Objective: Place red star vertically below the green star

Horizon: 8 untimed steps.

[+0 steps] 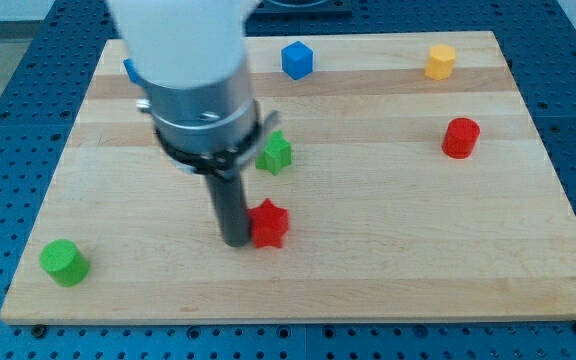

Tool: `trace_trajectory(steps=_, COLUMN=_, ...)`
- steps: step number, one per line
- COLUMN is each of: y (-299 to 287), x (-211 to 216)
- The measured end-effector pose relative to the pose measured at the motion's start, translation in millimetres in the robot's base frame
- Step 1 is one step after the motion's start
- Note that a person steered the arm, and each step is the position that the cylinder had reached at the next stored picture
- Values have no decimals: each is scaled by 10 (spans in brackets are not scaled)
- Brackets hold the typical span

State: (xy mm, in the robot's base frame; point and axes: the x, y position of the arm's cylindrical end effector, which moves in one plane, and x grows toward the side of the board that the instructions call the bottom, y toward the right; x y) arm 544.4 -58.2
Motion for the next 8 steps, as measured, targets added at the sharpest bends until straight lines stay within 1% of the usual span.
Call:
trace_trajectory(steps=1, y=231, x=1)
trace_trajectory(steps=2, y=241, x=4)
trace_trajectory(steps=3, y=-15, x=-201)
trace_trajectory(steps=4, y=-17, x=-407)
trace_trajectory(steps=5, y=46, x=-500)
trace_trajectory(steps=6, y=463, x=-596)
trace_trajectory(steps=8, y=707, x=-510)
